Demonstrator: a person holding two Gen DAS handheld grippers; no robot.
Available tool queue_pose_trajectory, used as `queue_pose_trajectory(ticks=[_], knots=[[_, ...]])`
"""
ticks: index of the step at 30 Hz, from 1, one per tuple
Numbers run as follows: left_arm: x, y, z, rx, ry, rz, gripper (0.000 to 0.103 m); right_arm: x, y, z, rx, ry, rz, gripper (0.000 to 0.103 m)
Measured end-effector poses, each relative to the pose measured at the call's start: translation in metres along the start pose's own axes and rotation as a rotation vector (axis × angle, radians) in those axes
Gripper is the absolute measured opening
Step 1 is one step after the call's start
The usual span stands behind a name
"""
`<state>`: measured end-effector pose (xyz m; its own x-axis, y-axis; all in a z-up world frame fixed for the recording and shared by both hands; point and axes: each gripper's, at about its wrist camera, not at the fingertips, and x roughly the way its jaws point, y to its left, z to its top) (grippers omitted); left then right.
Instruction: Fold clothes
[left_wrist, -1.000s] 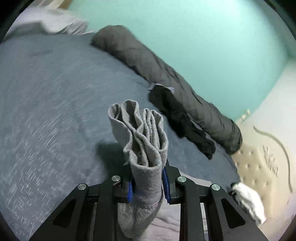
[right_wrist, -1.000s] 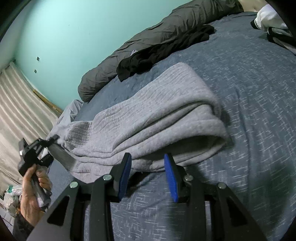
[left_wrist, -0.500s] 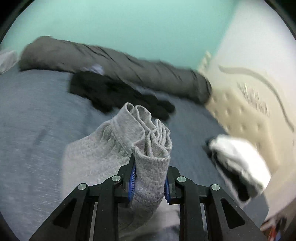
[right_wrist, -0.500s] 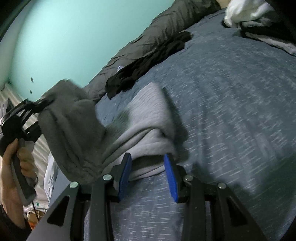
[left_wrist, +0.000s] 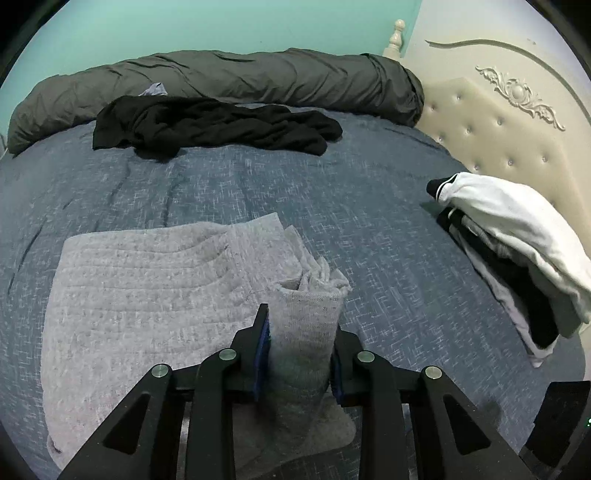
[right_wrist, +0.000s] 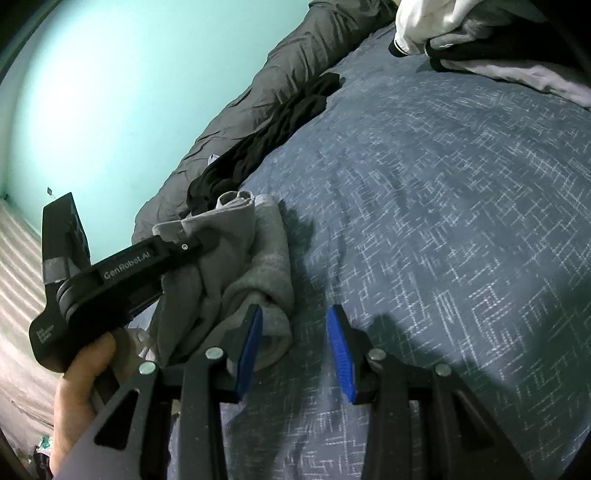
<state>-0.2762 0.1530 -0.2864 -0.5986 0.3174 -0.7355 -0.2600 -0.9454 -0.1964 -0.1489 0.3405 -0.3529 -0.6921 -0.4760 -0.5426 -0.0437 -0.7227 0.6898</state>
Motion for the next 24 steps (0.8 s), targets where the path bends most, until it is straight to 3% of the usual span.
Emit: queue_pose_trajectory(ticks=[2, 4, 7, 11, 15, 19, 24], knots=[[-0.008, 0.000, 0.004, -0.008, -0.012, -0.009, 0.036, 0.000, 0.001, 0.000, -0.001, -0.001, 0.002, 0.037], [-0.022, 0.003, 0.007, -0.032, -0.034, -0.047, 0.050, 0.000, 0.002, 0.000, -0.007, -0.001, 0.003, 0.037], [-0.051, 0.008, 0.015, -0.057, -0.092, -0.102, 0.058, 0.000, 0.004, 0.001, -0.008, -0.004, 0.003, 0.037], [-0.080, 0.034, 0.014, -0.076, -0.128, -0.104, 0.060, 0.001, 0.003, 0.005, 0.002, -0.015, 0.015, 0.037], [-0.078, 0.072, -0.009, -0.082, -0.092, -0.006, 0.060, -0.002, 0.007, 0.009, -0.002, -0.040, 0.021, 0.037], [-0.074, 0.106, -0.038, -0.120, -0.068, 0.045, 0.060, -0.002, 0.017, 0.013, -0.015, -0.075, 0.045, 0.037], [-0.067, 0.126, -0.064, -0.139, -0.048, 0.031, 0.060, 0.001, 0.045, 0.016, -0.100, -0.108, 0.091, 0.037]])
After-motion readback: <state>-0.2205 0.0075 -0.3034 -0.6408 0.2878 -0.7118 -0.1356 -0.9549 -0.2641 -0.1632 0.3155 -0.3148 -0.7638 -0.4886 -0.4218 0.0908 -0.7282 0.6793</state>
